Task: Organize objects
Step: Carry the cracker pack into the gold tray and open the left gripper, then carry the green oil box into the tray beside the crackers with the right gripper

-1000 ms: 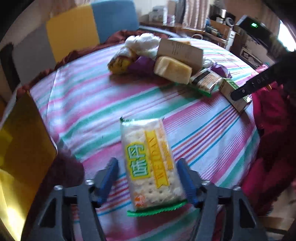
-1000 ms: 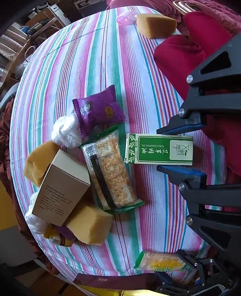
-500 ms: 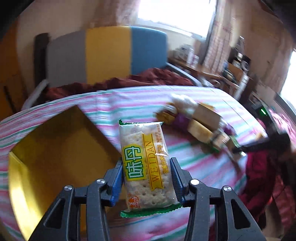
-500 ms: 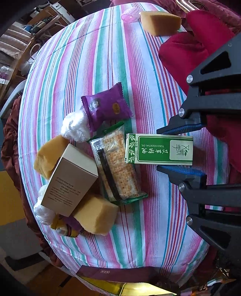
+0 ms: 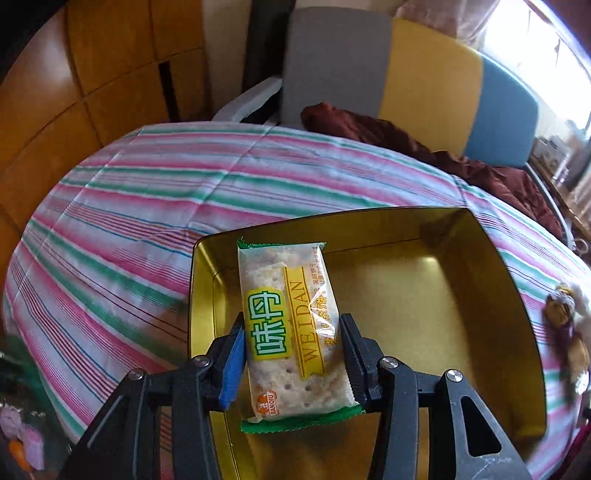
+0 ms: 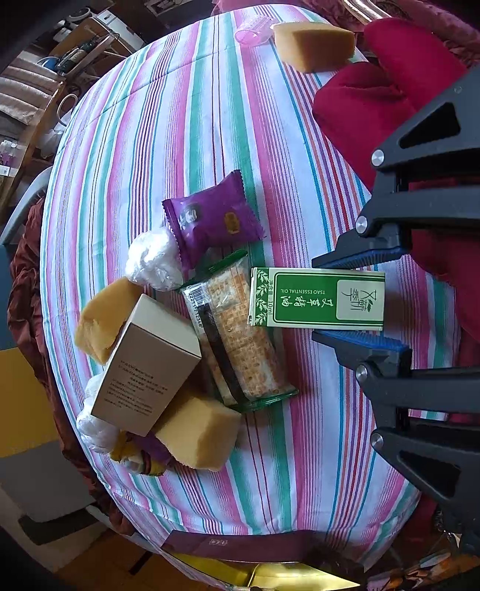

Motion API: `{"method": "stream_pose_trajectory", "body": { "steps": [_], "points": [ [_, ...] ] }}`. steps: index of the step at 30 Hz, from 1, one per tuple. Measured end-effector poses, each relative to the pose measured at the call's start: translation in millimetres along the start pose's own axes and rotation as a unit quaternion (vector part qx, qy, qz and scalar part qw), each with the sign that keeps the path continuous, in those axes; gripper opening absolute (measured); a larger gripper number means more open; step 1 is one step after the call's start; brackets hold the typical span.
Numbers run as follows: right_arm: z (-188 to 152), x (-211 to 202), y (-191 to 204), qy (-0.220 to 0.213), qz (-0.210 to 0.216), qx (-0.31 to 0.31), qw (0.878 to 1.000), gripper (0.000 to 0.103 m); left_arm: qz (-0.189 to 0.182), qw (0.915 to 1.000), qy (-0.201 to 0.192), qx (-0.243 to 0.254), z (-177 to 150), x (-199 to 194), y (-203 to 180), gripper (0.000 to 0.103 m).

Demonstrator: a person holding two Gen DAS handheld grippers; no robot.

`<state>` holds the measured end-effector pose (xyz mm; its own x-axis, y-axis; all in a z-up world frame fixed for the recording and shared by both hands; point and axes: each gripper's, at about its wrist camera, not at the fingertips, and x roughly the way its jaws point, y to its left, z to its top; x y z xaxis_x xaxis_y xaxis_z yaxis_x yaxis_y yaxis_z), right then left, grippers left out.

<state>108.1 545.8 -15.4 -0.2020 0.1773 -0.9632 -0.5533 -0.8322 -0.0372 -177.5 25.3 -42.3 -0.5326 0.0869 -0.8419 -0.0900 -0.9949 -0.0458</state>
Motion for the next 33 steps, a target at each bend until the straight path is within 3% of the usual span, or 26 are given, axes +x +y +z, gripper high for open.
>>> {"method": "stream_pose_trajectory", "body": {
  "steps": [4,9,11,15,18,28,33],
  "points": [
    [0.8,0.5,-2.5,0.004,-0.005,-0.005,1.000,0.031,0.022,0.9995,-0.002,-0.022,4.8,13.7,3.8,0.048],
    [4.5,-3.9,3.6,0.004,-0.007,-0.012,1.000,0.031,0.045,0.9988,-0.012,-0.014,9.6,19.1,4.0,0.048],
    [4.9,-3.7,3.2,0.003,-0.007,-0.015,1.000,0.031,0.040,0.9988,-0.025,-0.010,6.6,10.6,4.1,0.049],
    [7.0,-4.2,15.9,0.003,-0.009,-0.021,1.000,0.031,0.020,0.9982,-0.055,-0.013,-8.8,-16.3,3.2,0.063],
    [6.5,-2.9,18.5,0.003,-0.011,-0.030,1.000,0.031,0.002,0.9974,-0.071,-0.012,-30.1,-38.7,0.0,0.067],
    [2.8,-10.6,23.1,-0.029,-0.012,-0.046,0.998,0.031,-0.049,0.9955,-0.079,0.012,-88.9,-82.5,-18.9,0.068],
    [-8.5,-18.9,53.9,-0.049,0.027,-0.081,0.995,0.030,-0.046,0.9950,-0.088,0.013,-98.6,-91.3,-18.5,0.068]
  ]
}}
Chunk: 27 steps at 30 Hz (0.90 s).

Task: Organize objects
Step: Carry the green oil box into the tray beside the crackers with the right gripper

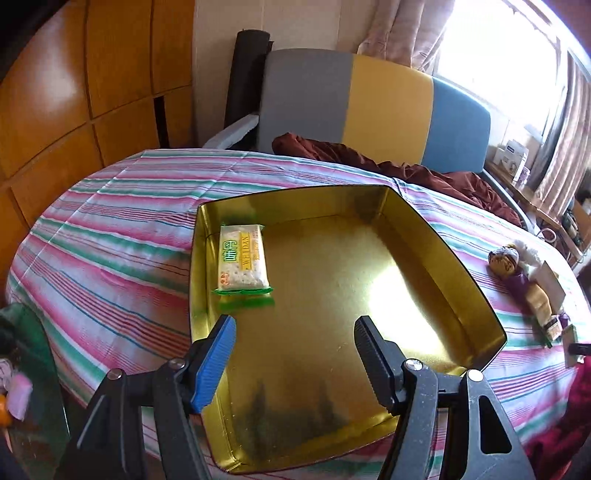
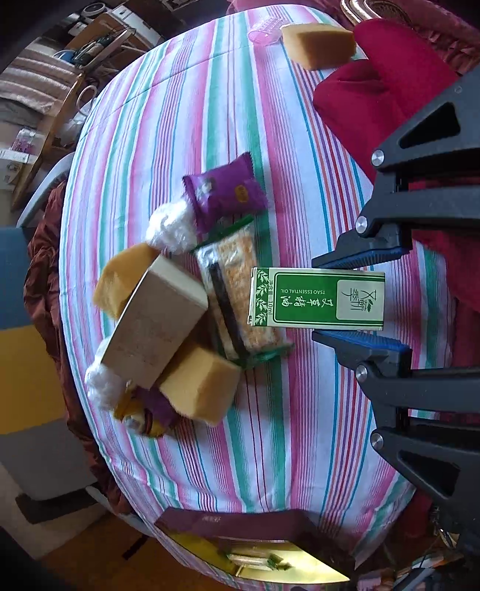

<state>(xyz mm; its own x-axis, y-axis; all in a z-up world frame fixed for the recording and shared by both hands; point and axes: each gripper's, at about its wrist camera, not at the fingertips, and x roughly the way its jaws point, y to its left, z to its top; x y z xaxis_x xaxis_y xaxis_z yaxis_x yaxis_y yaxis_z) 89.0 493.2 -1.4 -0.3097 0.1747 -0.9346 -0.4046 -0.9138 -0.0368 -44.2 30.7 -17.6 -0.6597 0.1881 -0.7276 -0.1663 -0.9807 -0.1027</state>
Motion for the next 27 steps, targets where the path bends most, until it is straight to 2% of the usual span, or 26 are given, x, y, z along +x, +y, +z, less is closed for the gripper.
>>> {"method": "stream_pose_trajectory", "body": {
  "steps": [4,5,7,13,20,27],
  "points": [
    [4.6,-7.7,47.1,-0.018,0.043,-0.050,0.998,0.031,0.005,0.9999,-0.001,-0.012,-1.5,-3.0,9.1,0.068],
    [7.6,-29.3,74.5,-0.022,0.050,-0.066,0.996,0.031,0.007,0.9998,-0.004,-0.016,-1.9,-5.5,12.5,0.068],
    [14.5,-38.1,116.5,-0.034,0.072,-0.099,0.992,0.031,0.010,0.9997,-0.009,-0.021,-2.7,-10.2,19.7,0.068],
    [21.9,-57.3,243.6,-0.047,0.150,-0.199,0.967,0.031,0.027,0.9984,-0.021,-0.046,-5.2,-23.0,48.0,0.070],
    [10.6,-22.6,364.4,-0.002,0.194,-0.284,0.939,0.031,0.041,0.9963,-0.016,-0.074,-12.3,-23.5,74.1,0.070],
    [-6.8,14.2,430.7,0.037,0.217,-0.312,0.924,0.031,0.054,0.9938,-0.017,-0.095,-13.4,-20.7,89.5,0.073]
  ]
}}
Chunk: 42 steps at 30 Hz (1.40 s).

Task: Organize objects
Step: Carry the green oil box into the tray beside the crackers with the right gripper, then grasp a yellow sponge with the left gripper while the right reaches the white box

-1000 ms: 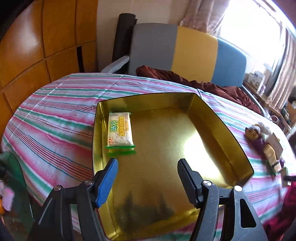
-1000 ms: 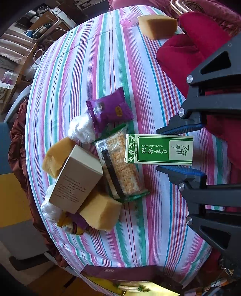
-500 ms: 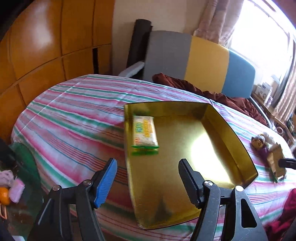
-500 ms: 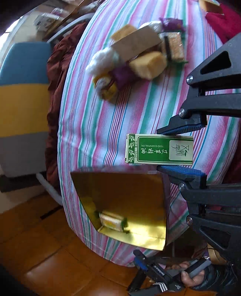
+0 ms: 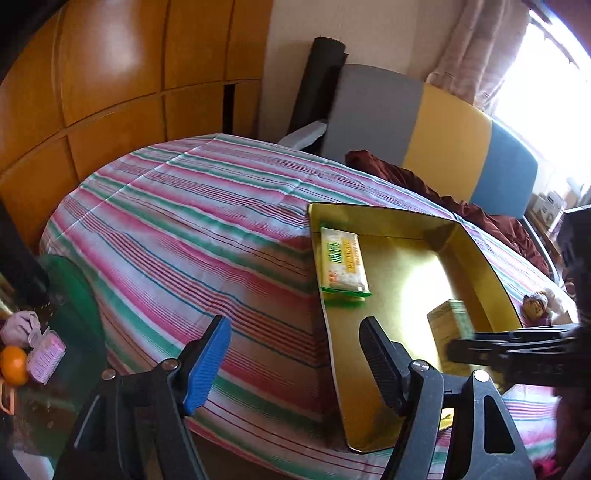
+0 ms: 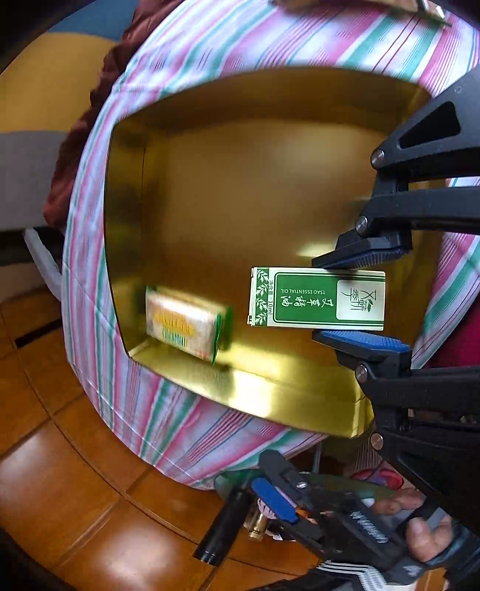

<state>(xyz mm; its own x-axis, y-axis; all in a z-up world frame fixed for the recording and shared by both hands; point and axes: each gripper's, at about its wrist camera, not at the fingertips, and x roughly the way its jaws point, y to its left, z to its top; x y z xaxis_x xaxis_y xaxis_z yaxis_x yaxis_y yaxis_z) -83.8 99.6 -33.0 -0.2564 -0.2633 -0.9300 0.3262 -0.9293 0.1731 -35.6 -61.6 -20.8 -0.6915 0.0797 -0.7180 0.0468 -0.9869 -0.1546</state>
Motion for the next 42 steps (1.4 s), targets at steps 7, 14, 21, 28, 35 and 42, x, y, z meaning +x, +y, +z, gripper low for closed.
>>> {"method": "stream_pose_trajectory", "body": {
  "steps": [7,14,21,28,35,42],
  "points": [
    [20.8,26.5,20.3,-0.015,0.065,0.018,0.998,0.051,0.017,0.9997,0.001,-0.017,1.3,3.5,11.0,0.080],
    [-0.2,16.9,17.2,-0.025,0.027,-0.013,0.999,0.057,0.016,0.9999,-0.004,-0.003,-0.8,3.0,4.3,0.081],
    [-23.7,-10.1,7.7,-0.062,-0.029,-0.039,0.997,0.067,0.004,0.9996,-0.015,0.025,-2.5,-8.0,-16.4,0.083],
    [-39.3,-38.9,-0.4,-0.104,-0.076,-0.066,0.989,0.069,-0.011,0.9973,-0.020,0.070,-10.3,-17.8,-48.3,0.089],
    [-51.9,-68.4,-30.5,-0.131,-0.093,-0.056,0.985,0.069,-0.036,0.9923,-0.019,0.117,-18.4,-24.2,-85.0,0.091],
    [-64.8,-97.2,-95.3,-0.147,-0.113,0.006,0.983,0.069,-0.060,0.9856,-0.009,0.158,-25.2,-22.8,-120.3,0.092]
  ]
}}
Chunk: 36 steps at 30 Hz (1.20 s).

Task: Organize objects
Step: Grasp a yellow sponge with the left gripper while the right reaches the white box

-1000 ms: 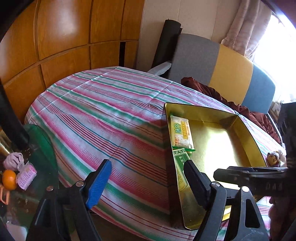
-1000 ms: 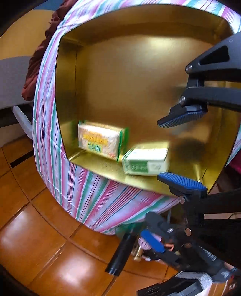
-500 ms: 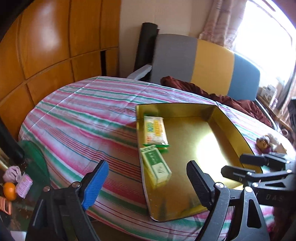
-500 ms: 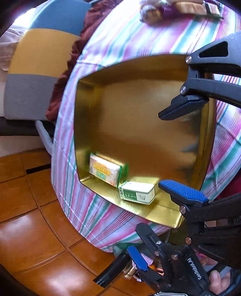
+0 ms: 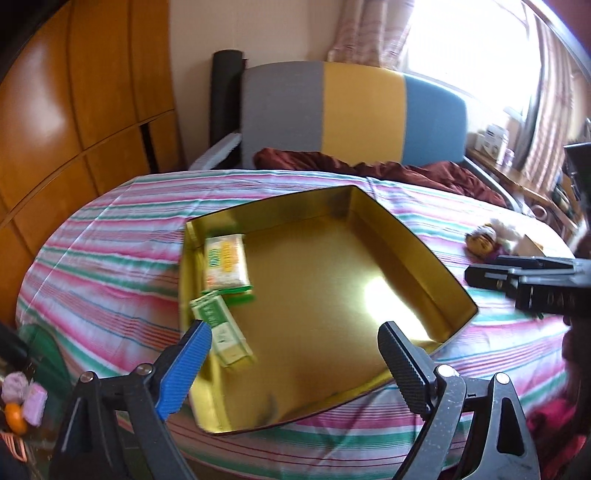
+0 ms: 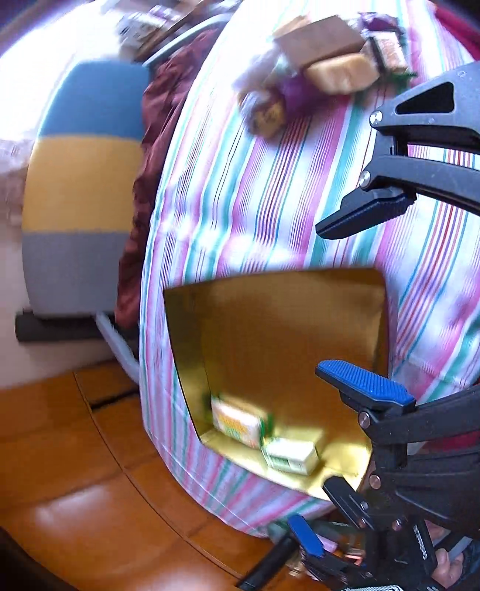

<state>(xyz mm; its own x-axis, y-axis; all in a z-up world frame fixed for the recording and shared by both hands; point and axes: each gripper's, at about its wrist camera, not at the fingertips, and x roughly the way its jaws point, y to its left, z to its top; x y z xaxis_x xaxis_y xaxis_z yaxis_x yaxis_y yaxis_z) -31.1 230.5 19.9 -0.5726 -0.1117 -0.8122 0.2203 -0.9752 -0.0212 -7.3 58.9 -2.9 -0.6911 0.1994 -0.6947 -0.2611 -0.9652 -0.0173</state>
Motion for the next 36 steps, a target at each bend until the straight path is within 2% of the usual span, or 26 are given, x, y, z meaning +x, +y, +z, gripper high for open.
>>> {"method": "stream_pose_trajectory", "body": {
  "steps": [9,10,11,20,27,30,32,35,36],
  "points": [
    [-2.7,-24.3,-101.9,-0.007,-0.048,0.080,0.996,0.069,-0.033,0.9984,0.010,0.045,4.9,9.4,-43.0,0.092],
    [-0.6,-27.0,-112.1,0.006,-0.033,0.058,0.998,0.069,-0.037,0.9981,0.011,0.048,5.6,10.0,-46.5,0.092],
    [1.9,-30.1,-123.1,0.001,-0.040,0.066,0.997,0.069,-0.043,0.9976,0.012,0.053,5.9,10.3,-50.9,0.092],
    [26.7,-38.4,-229.0,-0.028,-0.083,0.159,0.983,0.072,-0.080,0.9928,0.028,0.085,5.6,14.5,-81.7,0.092],
    [27.2,-2.0,-274.0,0.000,-0.061,0.183,0.981,0.072,-0.096,0.9898,0.041,0.097,8.5,18.5,-99.8,0.092],
    [19.3,8.2,-282.4,0.017,-0.019,0.208,0.978,0.073,-0.105,0.9879,0.046,0.105,10.6,21.3,-111.0,0.092],
    [19.3,4.4,-278.5,0.013,0.007,0.204,0.979,0.074,-0.112,0.9861,0.049,0.112,12.6,23.5,-121.6,0.092],
    [18.2,8.2,-275.5,0.028,0.024,0.203,0.978,0.076,-0.129,0.9828,0.052,0.123,17.5,25.5,-140.4,0.092],
    [17.7,9.2,-275.5,0.033,0.046,0.208,0.977,0.076,-0.137,0.9814,0.053,0.124,19.8,26.1,-146.8,0.092]
  ]
}}
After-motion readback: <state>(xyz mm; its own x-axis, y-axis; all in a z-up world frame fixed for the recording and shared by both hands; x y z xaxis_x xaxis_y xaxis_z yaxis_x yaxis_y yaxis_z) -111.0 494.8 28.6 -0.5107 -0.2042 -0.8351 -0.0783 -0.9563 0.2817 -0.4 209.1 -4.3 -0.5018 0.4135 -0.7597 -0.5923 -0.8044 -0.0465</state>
